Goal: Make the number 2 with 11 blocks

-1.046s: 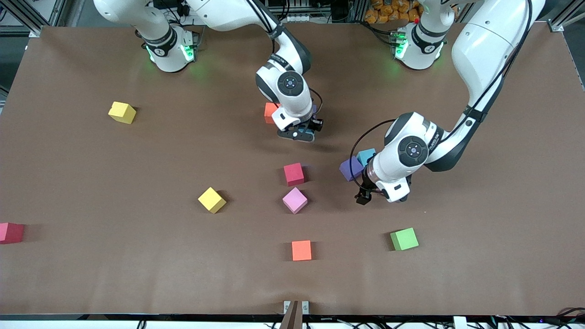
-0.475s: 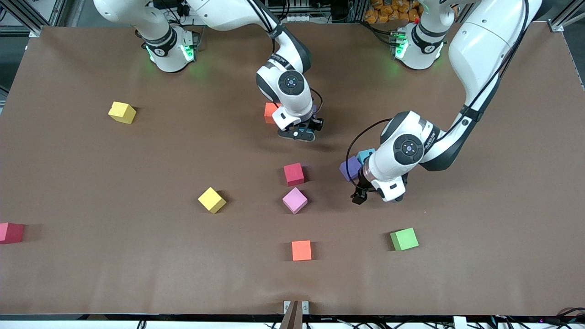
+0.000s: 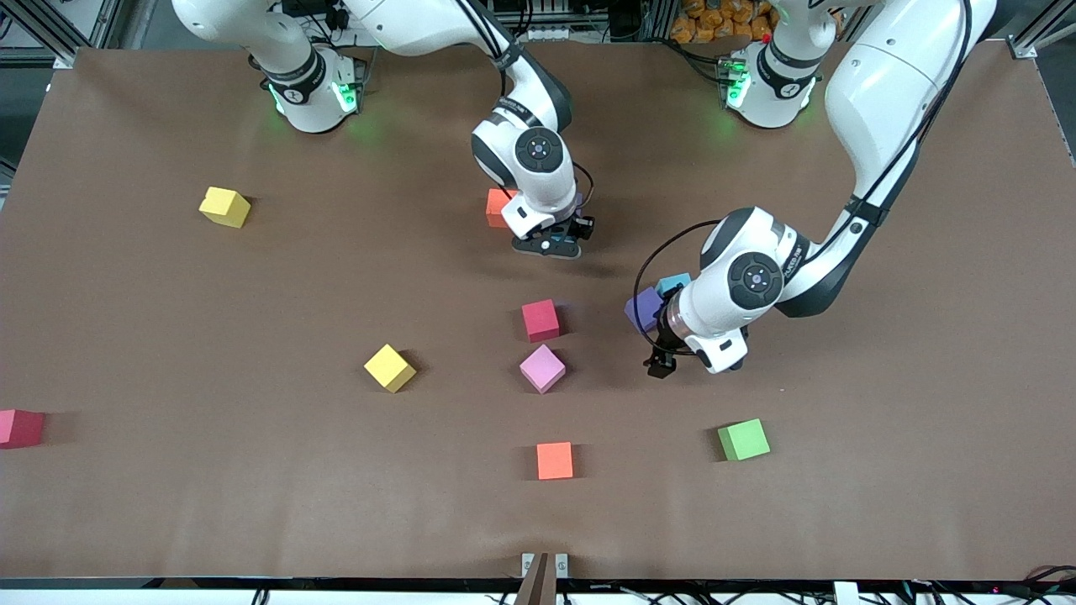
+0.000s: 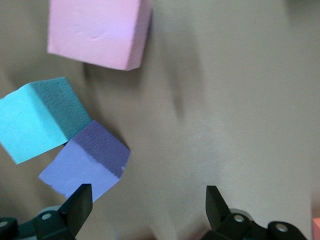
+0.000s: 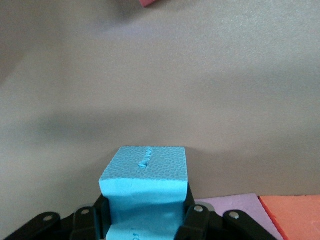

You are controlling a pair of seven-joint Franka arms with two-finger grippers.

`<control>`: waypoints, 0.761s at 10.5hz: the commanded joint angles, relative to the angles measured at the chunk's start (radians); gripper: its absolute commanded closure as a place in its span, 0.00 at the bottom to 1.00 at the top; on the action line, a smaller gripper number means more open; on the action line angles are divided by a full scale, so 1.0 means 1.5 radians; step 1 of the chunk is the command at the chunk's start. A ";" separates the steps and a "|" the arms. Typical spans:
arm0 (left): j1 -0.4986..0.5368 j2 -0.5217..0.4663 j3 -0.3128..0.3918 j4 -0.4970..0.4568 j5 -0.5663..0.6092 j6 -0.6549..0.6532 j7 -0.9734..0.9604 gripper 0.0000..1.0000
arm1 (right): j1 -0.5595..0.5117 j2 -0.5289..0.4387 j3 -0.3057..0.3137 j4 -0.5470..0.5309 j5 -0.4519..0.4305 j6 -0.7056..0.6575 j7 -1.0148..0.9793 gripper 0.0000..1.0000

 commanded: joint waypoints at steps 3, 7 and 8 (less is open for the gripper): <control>-0.009 0.004 0.002 0.016 -0.008 -0.031 -0.105 0.00 | -0.002 0.002 -0.002 -0.013 -0.023 -0.010 0.008 0.49; -0.019 0.010 0.003 0.025 0.036 -0.031 -0.096 0.00 | -0.002 0.002 -0.001 -0.012 -0.023 -0.005 0.008 0.00; -0.020 0.009 0.003 0.026 0.037 -0.031 -0.089 0.00 | -0.003 0.001 -0.002 -0.012 -0.022 -0.005 0.008 0.00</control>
